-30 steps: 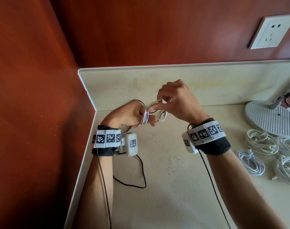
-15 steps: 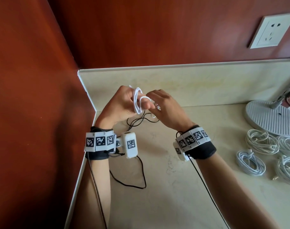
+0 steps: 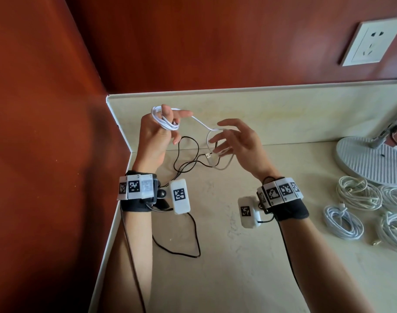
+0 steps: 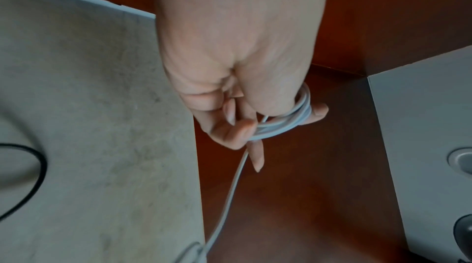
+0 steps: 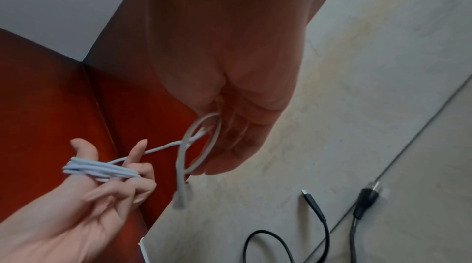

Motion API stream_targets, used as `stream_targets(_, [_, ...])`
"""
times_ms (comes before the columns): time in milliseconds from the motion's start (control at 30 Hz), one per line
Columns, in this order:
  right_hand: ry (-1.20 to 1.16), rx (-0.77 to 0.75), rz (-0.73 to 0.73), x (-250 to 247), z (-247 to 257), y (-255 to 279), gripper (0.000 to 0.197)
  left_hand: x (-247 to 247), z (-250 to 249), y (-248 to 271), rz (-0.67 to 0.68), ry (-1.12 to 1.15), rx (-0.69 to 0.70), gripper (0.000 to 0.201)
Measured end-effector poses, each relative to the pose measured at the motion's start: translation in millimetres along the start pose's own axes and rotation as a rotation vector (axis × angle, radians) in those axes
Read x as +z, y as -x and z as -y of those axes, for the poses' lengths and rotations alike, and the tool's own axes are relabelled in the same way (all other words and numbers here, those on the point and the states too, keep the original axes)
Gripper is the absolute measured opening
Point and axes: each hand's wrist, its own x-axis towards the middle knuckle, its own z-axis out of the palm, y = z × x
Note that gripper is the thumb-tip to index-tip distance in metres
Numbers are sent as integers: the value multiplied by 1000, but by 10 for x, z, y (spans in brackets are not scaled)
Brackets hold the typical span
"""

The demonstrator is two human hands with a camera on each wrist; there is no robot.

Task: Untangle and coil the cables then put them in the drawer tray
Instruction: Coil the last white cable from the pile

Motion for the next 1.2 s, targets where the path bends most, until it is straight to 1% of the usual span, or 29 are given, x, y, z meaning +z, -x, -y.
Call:
stream_targets(67, [18, 75, -87, -18, -27, -2, 14, 22, -17, -3, -23, 44, -15, 54])
stream_targets(100, [56, 113, -130, -44, -63, -6, 11, 21, -25, -13, -54, 67, -28, 58])
stream_targets(167, [138, 164, -181, -93, -91, 9, 14, -20, -39, -44, -139, 106, -49, 65])
stream_targets(233, [230, 176, -223, -136, -103, 20, 18, -95, -36, -76, -204, 113, -53, 63])
stream_targets(267, [268, 193, -244, -156, -97, 29, 18, -128, -26, -87, -221, 105, -57, 62])
stream_targets(333, [359, 273, -268, -192, -114, 25, 17, -173, 1, -88, -227, 85, -68, 60])
stream_targets(367, [422, 310, -257, -211, -149, 15, 20, -180, 12, -86, -218, 79, -71, 60])
stream_targets(433, [644, 366, -155, -214, -164, 15, 30, -168, 19, -74, -170, 81, -60, 65])
stream_targets(467, [767, 374, -82, -170, -123, 32, 35, -141, 15, -63, -133, 79, -49, 69])
stream_targets(500, [847, 342, -26, -122, -92, 30, 43, -104, 7, -49, -93, 65, -37, 74])
stream_targets(533, [826, 285, -5, -65, -53, 22, 52, -62, 1, -31, -54, 37, -27, 75])
stream_targets(567, [735, 222, -18, -5, 13, 16, 59, -12, -11, -12, -16, 7, -19, 72])
stream_targets(633, [553, 68, -93, 126, 159, -1, 62, 80, -26, 29, 44, -54, 4, 63])
stream_targets(667, [479, -1, -105, 185, 228, -11, 63, 128, -44, 51, 77, -85, 12, 62])
stream_targets(733, [345, -81, -69, 258, 313, -24, 67, 211, -62, 83, 122, -154, 13, 61])
stream_targets(767, [294, -88, -42, 287, 346, -27, 69, 242, -71, 94, 126, -176, 2, 60])
stream_targets(800, [262, -84, -22, 313, 350, -40, 68, 271, -89, 104, 127, -181, -10, 66])
stream_targets(867, [225, -81, 30, 370, 358, -48, 59, 306, -89, 107, 124, -175, -25, 90])
stream_targets(900, [204, -78, 51, 394, 347, -45, 53, 317, -77, 102, 129, -168, -23, 94])
stream_targets(933, [160, -67, 56, 414, 334, -35, 45, 323, -71, 101, 140, -153, -11, 88])
stream_targets(1000, [27, -28, 33, 446, 323, -2, 29, 340, -84, 118, 178, -122, 11, 70])
stream_targets(1067, [8, -7, -27, 462, 288, 28, 20, 320, -103, 122, 195, -107, 14, 61])
stream_targets(1100, [33, -30, -48, 463, 263, 45, 20, 295, -114, 122, 191, -111, 9, 61])
stream_targets(1167, [101, -92, -78, 456, 224, 62, 20, 243, -125, 110, 178, -139, -4, 71])
stream_targets(1200, [124, -104, -97, 452, 218, 63, 20, 222, -113, 99, 189, -151, -1, 71])
